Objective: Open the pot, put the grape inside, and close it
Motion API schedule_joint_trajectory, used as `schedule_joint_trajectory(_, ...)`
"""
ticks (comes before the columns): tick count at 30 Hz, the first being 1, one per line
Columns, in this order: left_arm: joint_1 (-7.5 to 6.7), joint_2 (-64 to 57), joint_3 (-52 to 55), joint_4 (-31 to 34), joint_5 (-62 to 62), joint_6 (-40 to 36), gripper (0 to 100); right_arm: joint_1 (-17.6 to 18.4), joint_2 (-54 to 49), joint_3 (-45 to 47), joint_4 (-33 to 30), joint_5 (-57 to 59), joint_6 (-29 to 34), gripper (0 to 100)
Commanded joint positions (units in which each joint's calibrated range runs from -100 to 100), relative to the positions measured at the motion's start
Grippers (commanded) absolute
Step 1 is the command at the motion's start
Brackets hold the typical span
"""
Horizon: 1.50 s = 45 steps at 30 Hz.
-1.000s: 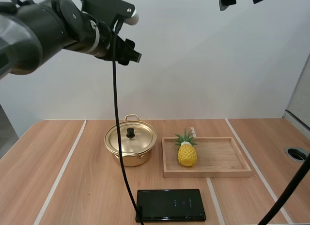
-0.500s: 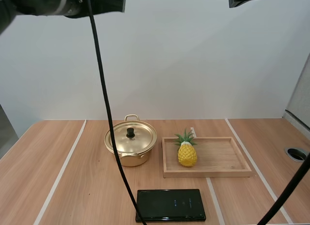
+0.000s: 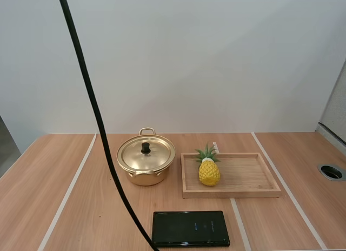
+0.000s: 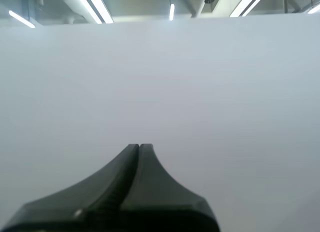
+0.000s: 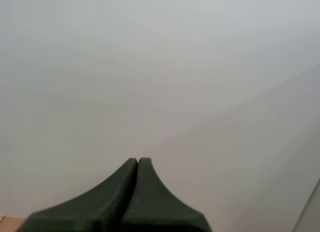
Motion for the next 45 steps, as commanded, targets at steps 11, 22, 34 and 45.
schedule_joint_trajectory(11, 1.33, -16.49, 14.31, 1.30, -4.50, -0.63, 0, -0.25, -15.25, 7.50, 1.78, -11.50, 0.67, 0)
schedule_joint_trajectory(22, 1.33, -32.97, 21.06, 1.30, -7.12, -0.63, 0, -0.25, -25.01, 7.50, 3.41, -7.24, 1.75, 0)
schedule_joint_trajectory(34, 1.33, -34.40, 21.06, 0.76, -4.42, -5.89, 0, -1.62, -38.92, 17.56, 6.07, -6.45, -2.02, 0)
schedule_joint_trajectory(45, 1.33, -36.74, 22.04, -3.06, -2.26, -2.36, 0, -5.67, -42.77, 27.38, 10.05, -4.56, -1.59, 0)
